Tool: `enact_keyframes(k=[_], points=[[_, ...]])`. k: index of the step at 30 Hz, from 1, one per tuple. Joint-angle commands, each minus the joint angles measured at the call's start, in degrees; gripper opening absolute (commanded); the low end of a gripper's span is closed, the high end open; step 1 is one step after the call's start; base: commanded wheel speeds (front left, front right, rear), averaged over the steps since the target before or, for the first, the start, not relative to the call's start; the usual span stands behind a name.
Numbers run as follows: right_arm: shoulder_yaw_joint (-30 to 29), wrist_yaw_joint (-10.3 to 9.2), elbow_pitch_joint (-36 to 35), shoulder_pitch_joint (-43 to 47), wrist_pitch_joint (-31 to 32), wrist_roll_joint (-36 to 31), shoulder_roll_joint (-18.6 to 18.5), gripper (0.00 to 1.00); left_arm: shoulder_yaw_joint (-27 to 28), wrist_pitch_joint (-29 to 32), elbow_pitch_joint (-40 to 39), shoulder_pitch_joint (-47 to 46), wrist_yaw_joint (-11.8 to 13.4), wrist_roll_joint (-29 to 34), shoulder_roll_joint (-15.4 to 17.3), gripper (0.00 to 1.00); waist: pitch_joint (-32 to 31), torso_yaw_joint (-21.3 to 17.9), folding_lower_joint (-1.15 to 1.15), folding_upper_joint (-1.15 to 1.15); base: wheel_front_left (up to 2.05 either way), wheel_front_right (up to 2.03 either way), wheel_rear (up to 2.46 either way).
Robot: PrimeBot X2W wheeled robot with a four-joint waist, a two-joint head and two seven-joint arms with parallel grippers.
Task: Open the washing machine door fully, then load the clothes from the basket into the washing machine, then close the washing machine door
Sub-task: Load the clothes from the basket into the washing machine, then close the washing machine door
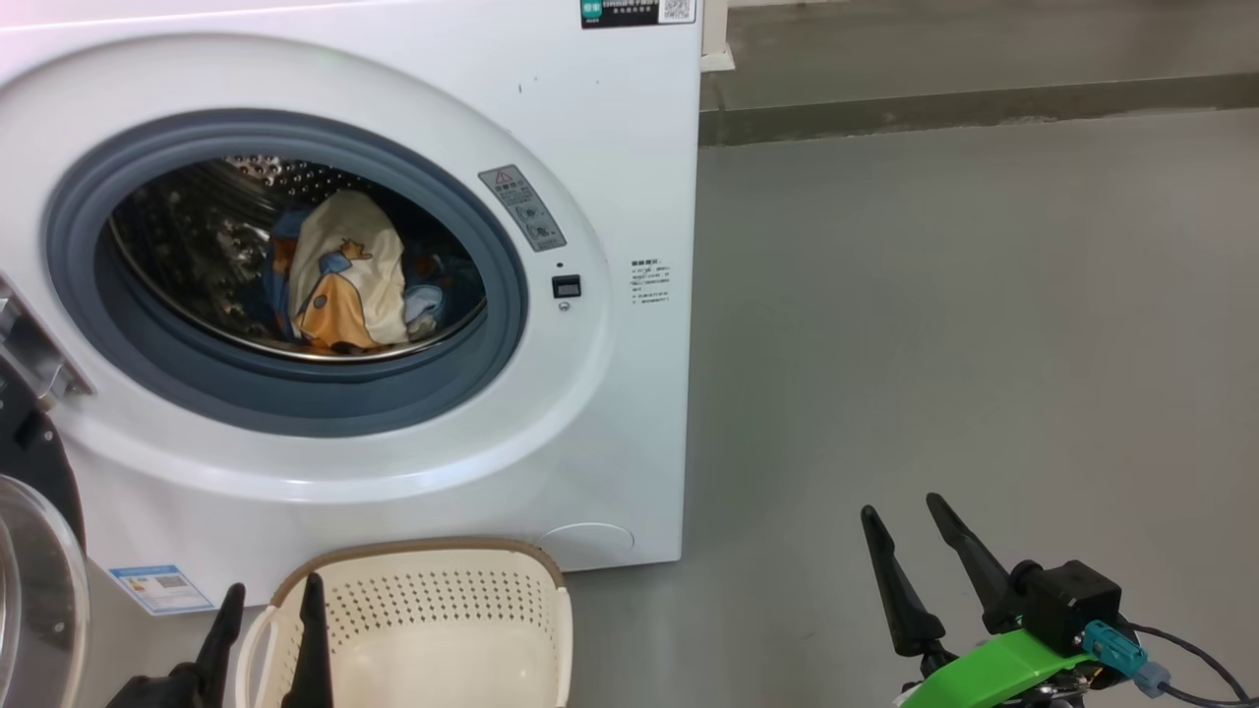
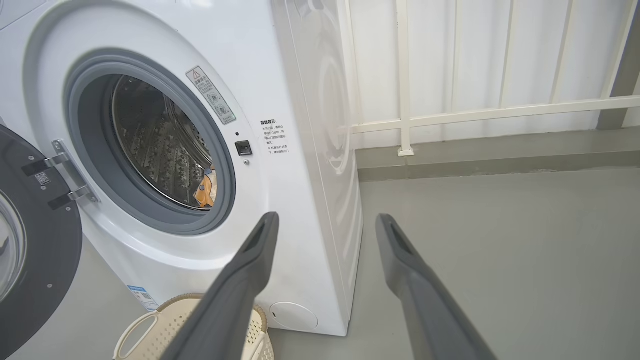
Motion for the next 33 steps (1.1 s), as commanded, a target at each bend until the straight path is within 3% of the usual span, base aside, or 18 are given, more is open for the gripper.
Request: enact_keyframes(k=[1,33], points=[[1.41,0.09,-1.66,-1.02,-0.69,0.71,0.22,1.0,2.27,-0.37,-1.61,-1.23,-0.02,0.51,0.37,1.0,-0.07,-0.04,0.0,0.0,0.0,0.0,0.0],[1.71,0.09,-1.86,-1.05,-0.69,1.45,0.24,1.0,3.45,-0.37,-1.31,-1.23,-0.99,2.05,-1.94,1.0,-0.63,-0.23,0.0,0.0,0.0,0.0,0.0]])
